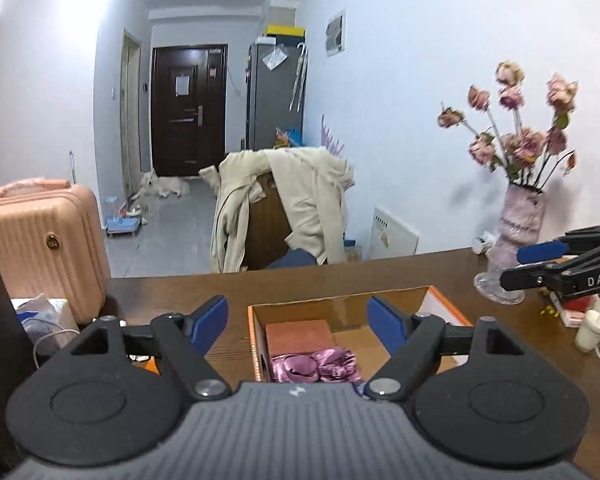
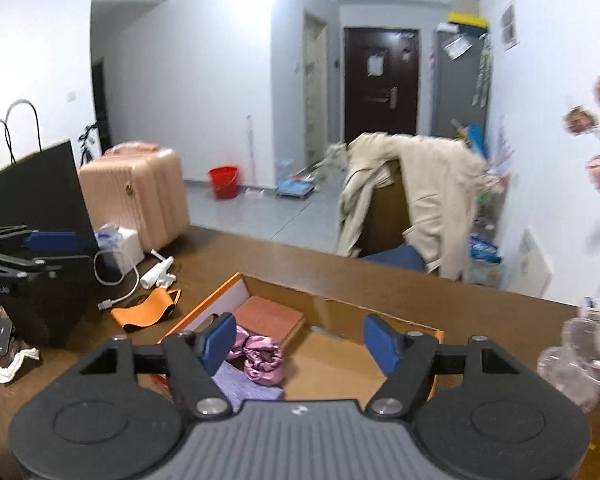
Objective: Organize soft objects
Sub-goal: 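Place the pink scrunchie onto the towel in the box, open right gripper, then reach the left gripper toward the white foam cylinder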
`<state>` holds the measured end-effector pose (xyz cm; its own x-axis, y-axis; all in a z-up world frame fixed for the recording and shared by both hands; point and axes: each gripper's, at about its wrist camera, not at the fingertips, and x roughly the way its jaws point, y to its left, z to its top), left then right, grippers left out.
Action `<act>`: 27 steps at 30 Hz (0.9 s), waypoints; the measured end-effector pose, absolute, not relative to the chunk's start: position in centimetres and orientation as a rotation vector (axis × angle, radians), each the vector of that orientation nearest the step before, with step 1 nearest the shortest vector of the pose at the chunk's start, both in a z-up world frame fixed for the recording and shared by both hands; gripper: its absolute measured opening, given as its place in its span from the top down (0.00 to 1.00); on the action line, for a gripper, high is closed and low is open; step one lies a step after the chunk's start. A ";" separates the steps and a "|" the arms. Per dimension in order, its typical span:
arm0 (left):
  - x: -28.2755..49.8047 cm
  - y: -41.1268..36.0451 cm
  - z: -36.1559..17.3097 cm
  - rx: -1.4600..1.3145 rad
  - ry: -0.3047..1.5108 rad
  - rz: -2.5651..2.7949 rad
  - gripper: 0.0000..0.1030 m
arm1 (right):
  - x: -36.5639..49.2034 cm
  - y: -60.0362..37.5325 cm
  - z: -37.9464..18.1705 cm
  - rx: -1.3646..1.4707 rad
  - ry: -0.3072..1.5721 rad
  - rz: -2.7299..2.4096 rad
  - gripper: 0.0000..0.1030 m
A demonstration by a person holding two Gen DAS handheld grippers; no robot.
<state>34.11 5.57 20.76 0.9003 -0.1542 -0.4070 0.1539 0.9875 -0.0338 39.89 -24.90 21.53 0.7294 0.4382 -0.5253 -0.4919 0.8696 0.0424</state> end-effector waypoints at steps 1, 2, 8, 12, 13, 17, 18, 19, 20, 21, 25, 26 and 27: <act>33.4 5.2 21.1 0.003 0.416 -0.163 0.23 | 39.1 -25.4 21.8 -0.102 0.544 0.508 0.31; 32.6 4.8 21.3 0.005 0.410 -0.164 0.23 | 38.2 -25.9 21.9 -0.102 0.536 0.501 0.30; 26.5 3.3 19.7 0.007 0.355 -0.160 0.18 | 31.7 -28.6 20.8 -0.048 0.464 0.497 0.25; 21.0 2.9 17.7 0.000 0.277 -0.153 0.06 | 25.9 -30.1 18.8 -0.052 0.381 0.479 0.20; 19.9 2.9 17.2 -0.006 0.253 -0.152 0.03 | 24.7 -30.2 18.2 -0.061 0.365 0.462 0.15; 16.2 2.9 15.5 -0.046 0.228 -0.143 0.00 | 20.1 -30.0 15.8 -0.113 0.295 0.387 0.14; 15.3 3.0 14.9 -0.056 0.232 -0.148 0.00 | 19.1 -29.9 15.1 -0.118 0.282 0.372 0.13; 14.5 3.0 14.1 -0.064 0.238 -0.152 0.00 | 18.2 -29.7 14.5 -0.119 0.275 0.361 0.11; 13.8 2.9 13.3 -0.073 0.247 -0.151 0.00 | 17.3 -29.4 13.7 -0.126 0.272 0.349 0.08; 13.1 2.8 12.3 -0.085 0.263 -0.157 0.00 | 16.5 -29.1 13.0 -0.133 0.272 0.336 0.07; 11.9 3.0 8.7 -0.090 0.339 -0.204 0.00 | 14.1 -28.3 9.5 -0.099 0.309 0.298 0.04; 12.0 2.9 8.1 -0.087 0.359 -0.196 0.00 | 14.0 -28.3 9.0 -0.067 0.326 0.305 0.04; 12.3 3.0 7.7 -0.090 0.373 -0.190 0.00 | 14.1 -28.3 8.7 -0.039 0.337 0.316 0.04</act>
<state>12.27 3.03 7.72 0.9135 -0.2009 -0.3537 0.1679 0.9782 -0.1219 14.06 -28.32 8.71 0.8953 0.2981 -0.3311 -0.3110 0.9503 0.0148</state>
